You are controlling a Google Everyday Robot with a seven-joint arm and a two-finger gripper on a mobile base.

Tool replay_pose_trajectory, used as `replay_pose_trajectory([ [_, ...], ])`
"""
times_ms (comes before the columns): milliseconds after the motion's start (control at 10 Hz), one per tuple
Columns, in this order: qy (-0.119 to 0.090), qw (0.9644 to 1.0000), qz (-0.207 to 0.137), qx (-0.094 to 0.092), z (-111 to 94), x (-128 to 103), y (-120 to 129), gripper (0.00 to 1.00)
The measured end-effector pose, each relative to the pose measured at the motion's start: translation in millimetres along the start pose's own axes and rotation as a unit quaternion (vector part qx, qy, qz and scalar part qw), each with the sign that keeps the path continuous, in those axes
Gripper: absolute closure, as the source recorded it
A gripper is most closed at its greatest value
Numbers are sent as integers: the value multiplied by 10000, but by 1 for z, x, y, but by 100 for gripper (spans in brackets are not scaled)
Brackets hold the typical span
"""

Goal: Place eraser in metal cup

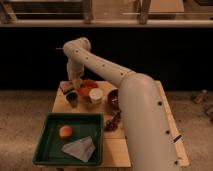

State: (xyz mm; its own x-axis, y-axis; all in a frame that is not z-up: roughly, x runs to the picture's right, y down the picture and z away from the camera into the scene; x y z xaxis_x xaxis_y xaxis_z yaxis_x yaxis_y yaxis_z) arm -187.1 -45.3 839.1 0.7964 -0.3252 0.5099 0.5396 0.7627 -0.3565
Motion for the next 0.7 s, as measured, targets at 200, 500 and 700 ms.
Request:
replay_pose_trajectory([
  [200,-41,9996,-286,-51,2,-2,4,100],
  [500,-80,9937,-1092,-254,6,-4,11,100],
  [700,-69,9903,-1331,-399,9,-8,13,100],
])
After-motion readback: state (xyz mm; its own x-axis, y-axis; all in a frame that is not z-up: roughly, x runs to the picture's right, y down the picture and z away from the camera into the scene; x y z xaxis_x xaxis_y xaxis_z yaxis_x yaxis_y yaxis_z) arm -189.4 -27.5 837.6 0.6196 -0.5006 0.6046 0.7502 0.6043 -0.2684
